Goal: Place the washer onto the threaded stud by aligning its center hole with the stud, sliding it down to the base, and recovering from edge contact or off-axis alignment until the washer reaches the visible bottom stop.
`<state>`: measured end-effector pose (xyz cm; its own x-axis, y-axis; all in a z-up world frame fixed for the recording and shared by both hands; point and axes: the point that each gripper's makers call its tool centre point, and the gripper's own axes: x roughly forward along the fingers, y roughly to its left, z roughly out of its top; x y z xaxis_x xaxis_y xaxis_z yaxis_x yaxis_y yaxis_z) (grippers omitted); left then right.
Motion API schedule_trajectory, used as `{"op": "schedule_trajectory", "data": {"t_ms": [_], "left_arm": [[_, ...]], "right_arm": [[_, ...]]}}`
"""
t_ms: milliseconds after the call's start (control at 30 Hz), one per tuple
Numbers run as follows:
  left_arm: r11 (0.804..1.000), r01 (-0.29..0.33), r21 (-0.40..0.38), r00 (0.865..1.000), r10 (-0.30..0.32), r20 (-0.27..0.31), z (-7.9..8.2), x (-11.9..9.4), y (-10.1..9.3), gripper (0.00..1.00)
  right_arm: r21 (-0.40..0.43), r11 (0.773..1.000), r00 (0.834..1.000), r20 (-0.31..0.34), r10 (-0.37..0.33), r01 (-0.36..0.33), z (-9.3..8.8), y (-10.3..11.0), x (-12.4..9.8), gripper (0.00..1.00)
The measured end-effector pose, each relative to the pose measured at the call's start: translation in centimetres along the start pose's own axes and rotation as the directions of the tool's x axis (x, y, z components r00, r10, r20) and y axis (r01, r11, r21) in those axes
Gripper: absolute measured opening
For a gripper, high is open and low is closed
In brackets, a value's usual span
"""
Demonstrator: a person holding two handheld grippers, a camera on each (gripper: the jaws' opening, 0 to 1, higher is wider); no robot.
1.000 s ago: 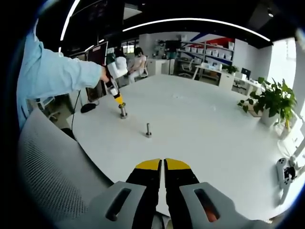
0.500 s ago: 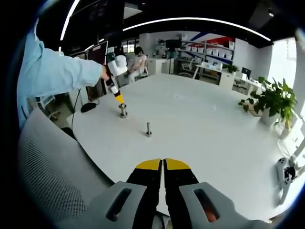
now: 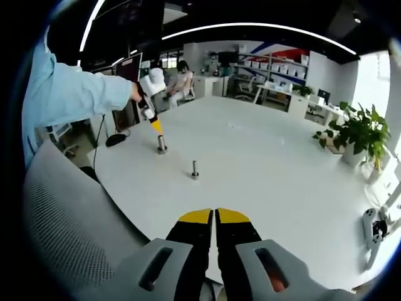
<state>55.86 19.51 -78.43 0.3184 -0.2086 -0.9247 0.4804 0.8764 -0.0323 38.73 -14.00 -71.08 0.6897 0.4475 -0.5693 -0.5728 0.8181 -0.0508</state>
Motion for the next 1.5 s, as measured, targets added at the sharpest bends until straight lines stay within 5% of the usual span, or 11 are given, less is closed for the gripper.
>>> {"op": "schedule_trajectory", "data": {"t_ms": [267,433,600,833,900,933,1133,1233,1400,1433,1500], "left_arm": [[1.0,-0.01,-0.002,0.988,0.01,0.154,1.6,-3.9,-1.5,0.07],[0.998,-0.034,0.045,0.968,0.021,0.252,2.5,-7.7,-3.4,0.06],[0.996,-0.061,0.06,0.934,0.036,0.356,2.9,-11.6,-4.6,0.06],[0.993,-0.116,0.002,0.839,0.097,0.536,2.2,-17.9,-5.8,0.05],[0.992,-0.128,-0.017,0.799,0.113,0.591,1.8,-19.9,-6.0,0.05],[0.992,-0.116,-0.046,0.765,0.119,0.633,1.6,-21.2,-6.4,0.05],[0.98,-0.174,-0.094,0.678,0.188,0.71,-1.4,-25.1,-7.0,0.05],[0.982,-0.108,-0.154,0.599,0.188,0.779,-2.7,-27.0,-8.3,0.06],[0.964,-0.216,-0.153,0.556,0.251,0.793,-5.2,-27.6,-8.9,0.11],[0.961,-0.232,-0.149,0.518,0.252,0.818,-5.5,-28.0,-9.3,0.13],[0.95,-0.224,-0.22,0.47,0.303,0.829,-6.6,-28.3,-9.3,0.16]], "right_arm": [[-0.012,1.0,1.0,0.008,-0.002,0.002,0.2,0.0,0.0,0.05],[-0.03,1.0,1.0,0.012,-0.005,0.005,0.2,0.1,-0.1,0.05],[-0.047,0.999,1.0,0.017,-0.014,0.015,0.3,0.0,-0.2,0.06],[-0.067,0.997,0.999,0.029,-0.029,0.031,0.5,-0.2,-0.3,0.08],[-0.076,0.997,0.999,0.028,-0.032,0.034,0.5,-0.2,-0.4,0.08],[-0.079,0.996,0.999,0.028,-0.034,0.036,0.4,-0.2,-0.4,0.08],[-0.102,0.994,0.999,0.019,-0.032,0.034,0.3,-0.1,-0.4,0.08],[-0.132,0.991,1.0,0.014,-0.023,0.025,0.3,0.2,-0.3,0.09],[-0.134,0.991,1.0,0.008,-0.024,0.025,0.0,0.0,-0.3,0.1],[-0.138,0.99,1.0,0.005,-0.028,0.029,-0.1,-0.1,-0.3,0.1],[-0.156,0.983,0.995,-0.032,-0.099,0.092,-0.9,-1.4,-0.6,0.1]]}}
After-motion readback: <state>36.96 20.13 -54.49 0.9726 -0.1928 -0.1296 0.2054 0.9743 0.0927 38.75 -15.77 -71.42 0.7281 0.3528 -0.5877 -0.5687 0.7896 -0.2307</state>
